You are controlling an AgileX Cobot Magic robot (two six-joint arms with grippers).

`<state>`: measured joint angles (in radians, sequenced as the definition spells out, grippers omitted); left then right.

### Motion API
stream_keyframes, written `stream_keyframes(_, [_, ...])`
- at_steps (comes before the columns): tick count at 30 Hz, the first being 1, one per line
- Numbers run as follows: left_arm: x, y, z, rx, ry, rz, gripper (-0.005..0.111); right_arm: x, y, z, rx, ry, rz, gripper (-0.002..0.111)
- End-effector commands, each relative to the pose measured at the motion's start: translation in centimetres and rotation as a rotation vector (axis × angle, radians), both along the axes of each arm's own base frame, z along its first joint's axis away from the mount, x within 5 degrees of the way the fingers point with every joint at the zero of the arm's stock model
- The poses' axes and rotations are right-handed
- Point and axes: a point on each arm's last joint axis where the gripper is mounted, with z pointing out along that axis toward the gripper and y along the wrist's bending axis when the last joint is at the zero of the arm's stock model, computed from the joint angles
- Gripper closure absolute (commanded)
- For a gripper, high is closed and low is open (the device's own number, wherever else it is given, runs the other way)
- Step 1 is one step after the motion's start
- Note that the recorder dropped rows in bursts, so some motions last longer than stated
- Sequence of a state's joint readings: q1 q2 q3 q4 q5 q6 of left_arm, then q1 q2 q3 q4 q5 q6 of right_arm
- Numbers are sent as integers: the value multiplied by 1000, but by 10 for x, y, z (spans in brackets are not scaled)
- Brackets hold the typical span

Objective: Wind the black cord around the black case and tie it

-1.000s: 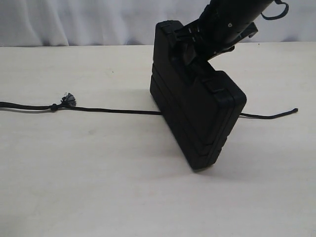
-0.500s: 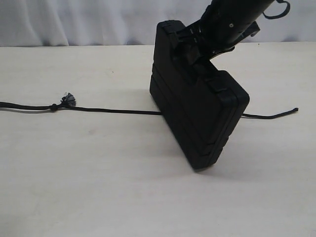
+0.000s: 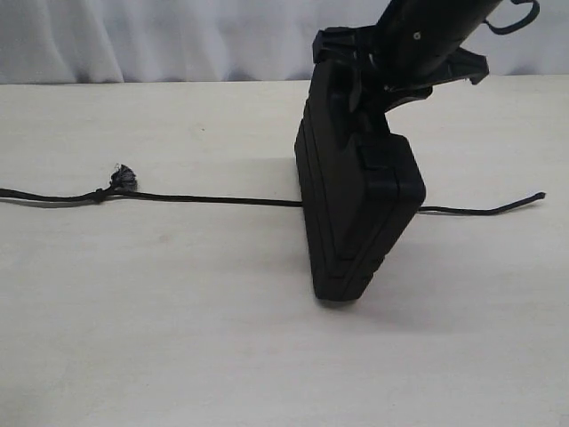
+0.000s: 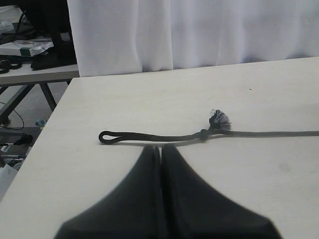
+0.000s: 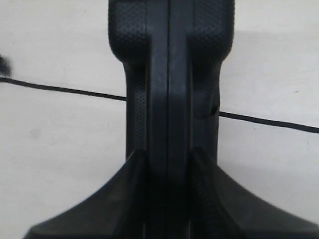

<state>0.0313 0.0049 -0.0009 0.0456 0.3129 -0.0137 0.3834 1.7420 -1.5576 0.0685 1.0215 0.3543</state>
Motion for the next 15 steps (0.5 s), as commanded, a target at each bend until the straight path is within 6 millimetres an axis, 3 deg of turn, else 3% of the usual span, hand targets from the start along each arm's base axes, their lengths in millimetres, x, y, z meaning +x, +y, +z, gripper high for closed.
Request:
stream_keyframes(1, [0,-1,1,0,-13,-11,107,0,-4,9,41,-57,-68,104])
stream_keyframes(15, [0,-1,1,0,-13,-11,107,7,-9,-4,-34,-45,-96,104])
